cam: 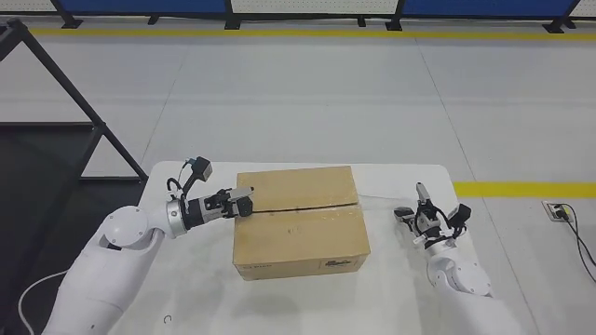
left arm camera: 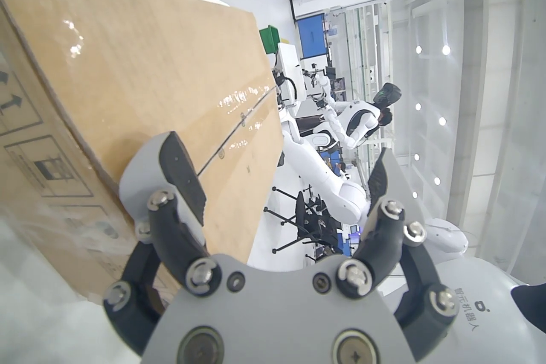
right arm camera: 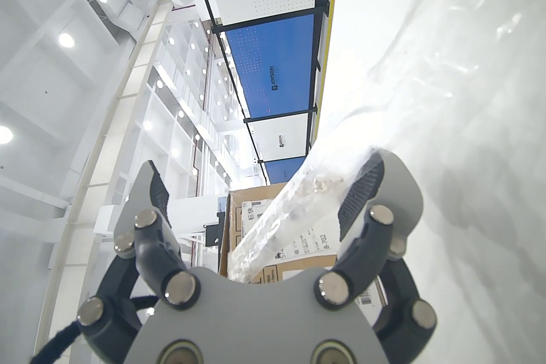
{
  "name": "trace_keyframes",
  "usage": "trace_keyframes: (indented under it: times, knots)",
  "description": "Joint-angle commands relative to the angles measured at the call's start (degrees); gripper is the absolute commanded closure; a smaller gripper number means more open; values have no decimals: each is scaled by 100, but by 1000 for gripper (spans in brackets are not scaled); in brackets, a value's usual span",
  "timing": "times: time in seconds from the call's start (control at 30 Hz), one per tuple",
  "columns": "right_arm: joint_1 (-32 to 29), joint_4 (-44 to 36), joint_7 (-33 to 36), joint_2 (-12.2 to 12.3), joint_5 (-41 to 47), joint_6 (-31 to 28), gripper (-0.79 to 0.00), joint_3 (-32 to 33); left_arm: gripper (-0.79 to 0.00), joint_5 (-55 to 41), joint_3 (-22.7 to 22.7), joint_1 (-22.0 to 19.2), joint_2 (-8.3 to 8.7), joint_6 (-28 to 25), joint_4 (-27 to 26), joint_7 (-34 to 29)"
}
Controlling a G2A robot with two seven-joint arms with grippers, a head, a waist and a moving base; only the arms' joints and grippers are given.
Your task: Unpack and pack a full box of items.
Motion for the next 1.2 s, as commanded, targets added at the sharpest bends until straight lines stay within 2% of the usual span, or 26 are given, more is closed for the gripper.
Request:
trace_keyframes:
  times: [0.0,0.17,0.4,0.5,0.77,0.93,1.17]
  knots:
    - [54,75,14,-20,26,12,-785,-9,-785,1,-3,-6,-6,-13,21,-16]
    - [118,229,205,-80,132,13,-785,-46,-785,10,-26,-1,-14,-24,57,-46]
    - [-167,31,494,-93,192,-241,-785,9,-785,20,-77,45,-16,-41,29,-63]
    - [-316,-182,389,-76,74,-334,-785,58,-785,18,-94,66,-18,-27,2,-74]
    - [-299,-458,105,-149,-110,30,-785,-79,-785,53,-157,108,-13,23,-81,-90]
    - [-135,-301,-185,-236,-219,-23,-785,-195,-785,58,-218,145,-5,44,-108,-82]
    - [95,72,-147,-262,-152,-203,-785,-87,-785,74,-297,191,8,56,-150,-87]
